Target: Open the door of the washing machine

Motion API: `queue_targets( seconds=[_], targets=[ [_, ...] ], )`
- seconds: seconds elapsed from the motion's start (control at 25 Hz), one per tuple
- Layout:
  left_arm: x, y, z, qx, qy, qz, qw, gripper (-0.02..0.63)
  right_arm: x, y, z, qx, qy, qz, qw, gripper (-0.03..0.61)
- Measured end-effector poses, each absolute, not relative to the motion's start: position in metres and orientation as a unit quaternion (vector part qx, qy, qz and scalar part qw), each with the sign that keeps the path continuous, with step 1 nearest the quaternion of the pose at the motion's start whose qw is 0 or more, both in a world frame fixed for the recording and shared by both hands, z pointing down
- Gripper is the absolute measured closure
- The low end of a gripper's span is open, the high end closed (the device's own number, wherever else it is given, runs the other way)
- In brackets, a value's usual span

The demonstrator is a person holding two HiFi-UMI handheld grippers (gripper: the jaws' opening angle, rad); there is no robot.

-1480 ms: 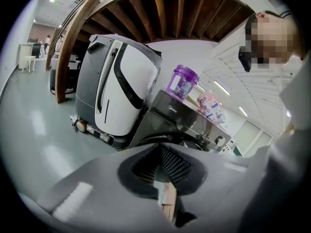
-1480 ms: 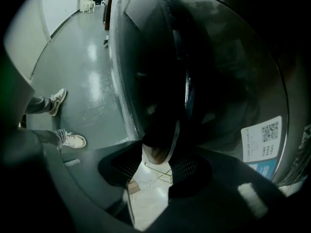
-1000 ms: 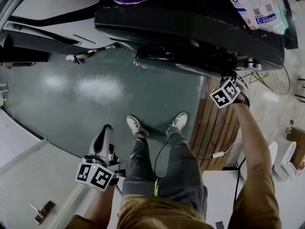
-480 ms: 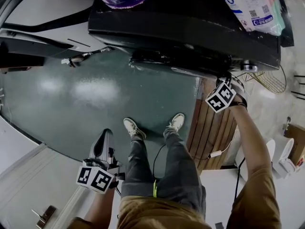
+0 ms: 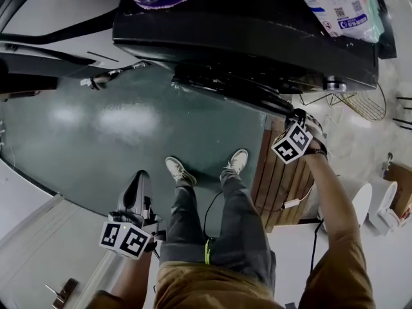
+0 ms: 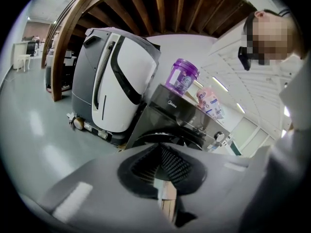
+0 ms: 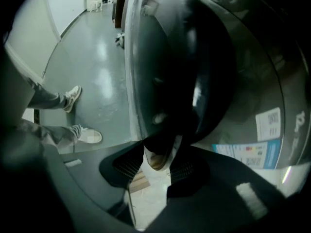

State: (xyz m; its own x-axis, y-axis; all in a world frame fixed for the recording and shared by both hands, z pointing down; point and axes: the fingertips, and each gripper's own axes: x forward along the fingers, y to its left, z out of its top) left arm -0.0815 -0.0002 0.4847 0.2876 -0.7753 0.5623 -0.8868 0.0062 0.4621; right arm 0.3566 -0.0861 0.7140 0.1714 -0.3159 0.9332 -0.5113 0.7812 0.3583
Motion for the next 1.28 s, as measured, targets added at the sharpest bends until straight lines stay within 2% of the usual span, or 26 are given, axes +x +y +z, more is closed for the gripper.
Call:
queue_targets(
  seconds=[0.56,1.28],
  targets=[
    [-0.078,-0.007,0.468,0.738,-0.561,0.059,0.369,0.554,0.318,0.003,0.71,0.312,-0.659,0.115,0.675,0.446],
    [-0.169,-0.004,0.482,0.782,-0.501,0.049,0.368,0.554,0.252,0.091,0.716,0.373,-0.589,0.176,0.696,0.451]
  ],
)
